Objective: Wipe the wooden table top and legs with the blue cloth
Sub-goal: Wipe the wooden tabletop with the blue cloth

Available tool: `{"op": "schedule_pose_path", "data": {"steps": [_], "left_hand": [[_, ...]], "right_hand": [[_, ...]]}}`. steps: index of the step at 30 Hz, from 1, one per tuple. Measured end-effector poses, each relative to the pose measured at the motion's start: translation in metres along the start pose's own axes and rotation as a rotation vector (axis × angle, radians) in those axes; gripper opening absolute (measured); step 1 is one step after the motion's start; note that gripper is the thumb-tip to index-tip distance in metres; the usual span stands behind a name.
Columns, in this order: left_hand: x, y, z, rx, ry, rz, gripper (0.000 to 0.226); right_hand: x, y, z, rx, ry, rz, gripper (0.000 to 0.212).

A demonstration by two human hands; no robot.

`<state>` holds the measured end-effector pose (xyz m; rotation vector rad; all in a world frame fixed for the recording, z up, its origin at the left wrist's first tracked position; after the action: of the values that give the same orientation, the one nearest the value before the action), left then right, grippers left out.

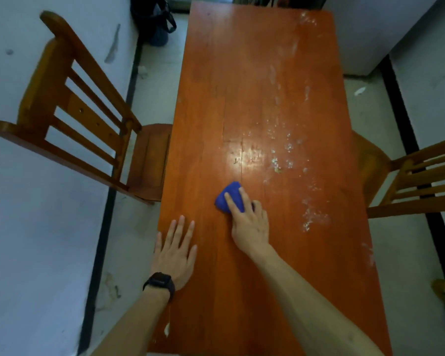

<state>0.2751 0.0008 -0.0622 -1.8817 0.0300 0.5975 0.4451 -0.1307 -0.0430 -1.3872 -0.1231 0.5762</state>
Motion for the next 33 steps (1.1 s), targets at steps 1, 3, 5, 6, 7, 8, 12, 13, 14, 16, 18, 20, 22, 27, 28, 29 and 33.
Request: {"op": "schedule_pose_path", "data": {"steps": [1, 3, 5, 6, 7, 8, 12, 13, 14, 16, 18, 20, 22, 27, 28, 29, 33], "left_hand": [[0.004, -0.003, -0.009, 0.012, -0.011, 0.014, 0.065], [0.014, -0.012, -0.033, 0.048, 0.008, 0.037, 0.062], [0.025, -0.013, -0.061, 0.073, 0.043, 0.072, 0.061], [0.030, -0.012, -0.074, 0.085, 0.067, 0.091, 0.061], [0.036, -0.010, -0.089, 0.093, 0.092, 0.110, 0.061], [0.040, -0.006, -0.103, 0.095, 0.115, 0.122, 0.061], [0.050, 0.015, -0.145, 0.061, 0.068, 0.157, 0.065], [0.051, 0.018, -0.147, 0.053, 0.038, 0.163, 0.065], [0.051, 0.022, -0.148, 0.053, 0.021, 0.171, 0.065], [0.052, 0.024, -0.144, 0.062, 0.006, 0.187, 0.065], [0.055, 0.022, -0.143, 0.085, 0.012, 0.214, 0.065], [0.056, 0.021, -0.145, 0.089, 0.019, 0.244, 0.066], [0.054, 0.022, -0.147, 0.087, 0.026, 0.244, 0.065], [0.051, 0.019, -0.149, 0.079, 0.021, 0.246, 0.065], [0.050, 0.017, -0.150, 0.075, 0.015, 0.255, 0.065], [0.051, 0.016, -0.151, 0.070, 0.007, 0.260, 0.065], [0.053, 0.010, -0.159, 0.075, 0.002, 0.287, 0.068]], "right_hand": [[0.002, 0.004, 0.000, -0.016, -0.041, 0.023, 0.075], [0.016, -0.007, -0.037, 0.006, 0.049, -0.004, 0.078], [0.021, -0.024, -0.103, 0.062, 0.376, -0.047, 0.078], [0.020, -0.034, -0.138, 0.098, 0.561, -0.068, 0.078], [0.015, -0.044, -0.167, 0.141, 0.712, -0.079, 0.077], [0.010, -0.050, -0.185, 0.197, 0.808, -0.083, 0.076], [-0.009, -0.058, -0.157, 0.262, 0.575, -0.246, 0.071], [-0.016, -0.047, -0.136, 0.221, 0.405, -0.225, 0.074], [-0.024, -0.031, -0.118, 0.184, 0.245, -0.163, 0.077], [-0.041, -0.003, -0.106, 0.126, 0.075, -0.060, 0.080], [-0.041, -0.005, -0.140, 0.131, 0.220, -0.087, 0.082], [-0.039, -0.021, -0.192, 0.137, 0.530, -0.106, 0.080], [-0.042, -0.039, -0.239, 0.185, 0.797, -0.130, 0.079], [-0.045, -0.055, -0.211, 0.226, 0.674, -0.205, 0.075], [-0.048, -0.046, -0.191, 0.202, 0.514, -0.156, 0.076], [-0.054, -0.034, -0.176, 0.176, 0.355, -0.070, 0.077], [-0.091, -0.022, -0.236, 0.117, 0.397, -0.093, 0.076]]}}
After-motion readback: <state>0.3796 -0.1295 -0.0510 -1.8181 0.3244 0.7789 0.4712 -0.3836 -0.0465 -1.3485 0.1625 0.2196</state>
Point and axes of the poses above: each hand's wrist, its own x-axis towards the middle knuckle, its own y-axis out of the palm, z = x × y, the point moved 4 cm from there along x, towards the middle knuckle, and after that the axes turned 10 degrees about y, right-handed, at the moved point
